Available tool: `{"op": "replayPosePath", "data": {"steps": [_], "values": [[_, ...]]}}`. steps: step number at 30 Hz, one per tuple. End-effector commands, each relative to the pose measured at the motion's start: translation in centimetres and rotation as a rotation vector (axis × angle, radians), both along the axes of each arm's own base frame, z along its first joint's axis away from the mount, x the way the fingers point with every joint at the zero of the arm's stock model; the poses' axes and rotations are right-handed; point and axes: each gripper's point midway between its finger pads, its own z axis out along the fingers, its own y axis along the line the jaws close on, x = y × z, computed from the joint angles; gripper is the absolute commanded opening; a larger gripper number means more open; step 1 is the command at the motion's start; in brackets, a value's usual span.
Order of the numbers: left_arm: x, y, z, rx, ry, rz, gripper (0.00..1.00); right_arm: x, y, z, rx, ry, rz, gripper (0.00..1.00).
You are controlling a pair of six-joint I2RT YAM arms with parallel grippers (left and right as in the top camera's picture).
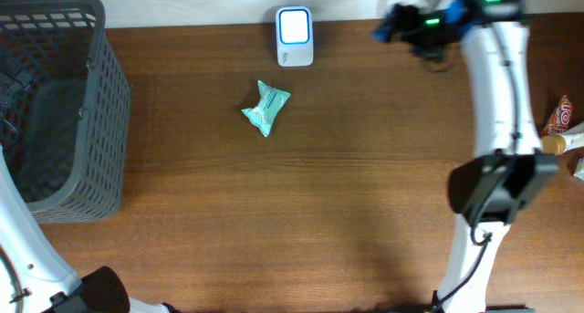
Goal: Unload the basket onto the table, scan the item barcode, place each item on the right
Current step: 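Reach the right gripper to the teal wipes pack and grasp it, then hold the teal wipes pack under the white scanner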
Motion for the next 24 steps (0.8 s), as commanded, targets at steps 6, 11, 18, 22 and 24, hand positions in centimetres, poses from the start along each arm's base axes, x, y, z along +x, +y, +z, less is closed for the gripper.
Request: {"op": "replayPosePath", "data": {"steps": [6,11,18,22,24], "values": [[-0.2,0.3,0.2,0.017,0.007,0.001,0.99,-1.0,17.0,-10.5,-0.033,0.111,-0.171,0.9],[-0.2,0.3,0.2,0.016,0.007,0.001,0.99,-1.5,21.6,-14.8,0.031,0.141,-0.223,0.89],[-0.2,0.3,0.2,0.016,0.007,0.001,0.99,-3.0,23.3,-19.4,0.035,0.246,-0.259,0.7],[-0.2,0.3,0.2,0.017,0.007,0.001,0.99,-3.3,23.5,-19.9,0.025,0.252,-0.25,0.27],[-0.2,0.3,0.2,0.017,0.007,0.001,0.99,-2.7,23.2,-19.1,0.017,0.219,-0.217,0.11]]}}
